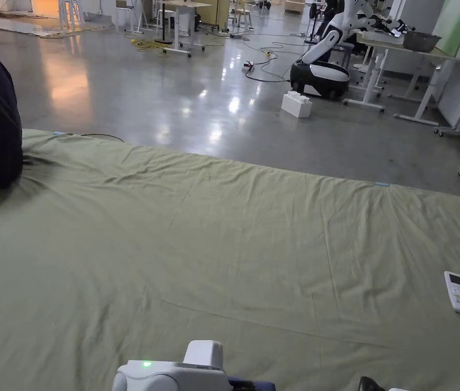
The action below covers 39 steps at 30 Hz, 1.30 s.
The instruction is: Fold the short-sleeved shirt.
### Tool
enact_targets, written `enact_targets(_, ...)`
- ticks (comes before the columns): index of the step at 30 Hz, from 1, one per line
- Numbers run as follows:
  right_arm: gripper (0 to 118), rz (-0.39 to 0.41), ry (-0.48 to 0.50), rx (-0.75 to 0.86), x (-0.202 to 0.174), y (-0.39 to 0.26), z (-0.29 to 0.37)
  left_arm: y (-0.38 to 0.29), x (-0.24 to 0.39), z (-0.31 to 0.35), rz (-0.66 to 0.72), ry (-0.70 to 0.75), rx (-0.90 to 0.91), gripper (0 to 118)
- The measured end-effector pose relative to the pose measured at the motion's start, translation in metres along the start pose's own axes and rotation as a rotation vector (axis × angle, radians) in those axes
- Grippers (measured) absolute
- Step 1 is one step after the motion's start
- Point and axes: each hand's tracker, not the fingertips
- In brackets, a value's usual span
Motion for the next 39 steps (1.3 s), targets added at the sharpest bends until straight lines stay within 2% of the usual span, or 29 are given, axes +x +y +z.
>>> enact_targets(1, 1, -0.001, 0.0, 0.0, 0.0, -0.001, 0.0, -0.001, -0.001, -0.008, 0.004, 0.015, -0.021, 18)
enact_targets(9, 1, -0.01, -0.004, -0.01, 0.003, -0.005, 0.002, -0.036, -0.007, -0.073, 0.056, 0.047, -0.175, 8)
enact_targets(12, 1, -0.01, -0.008, -0.013, 0.006, -0.006, 0.002, -0.044, -0.011, -0.08, 0.092, 0.039, -0.156, 7)
enact_targets(17, 1, -0.011, -0.013, -0.014, 0.009, -0.006, 0.003, -0.037, -0.006, -0.066, 0.034, 0.027, -0.133, 7)
enact_targets(23, 1, -0.016, -0.016, 0.024, 0.009, 0.003, 0.005, -0.009, 0.001, -0.007, -0.076, -0.05, 0.106, 7)
enact_targets(25, 1, -0.021, -0.016, 0.059, 0.009, 0.01, 0.005, 0.002, 0.001, 0.017, -0.132, -0.02, 0.218, 7)
enact_targets(29, 1, -0.007, -0.027, 0.136, 0.005, 0.028, 0.004, 0.018, -0.005, 0.061, -0.269, 0.167, 0.471, 7)
enact_targets(33, 1, 0.019, -0.044, 0.249, 0.0, 0.051, 0.007, 0.029, -0.019, 0.1, -0.284, 0.332, 0.682, 7)
enact_targets(39, 1, 0.044, -0.07, 0.34, -0.01, 0.079, 0.007, 0.039, -0.039, 0.128, -0.33, 0.535, 0.819, 7)
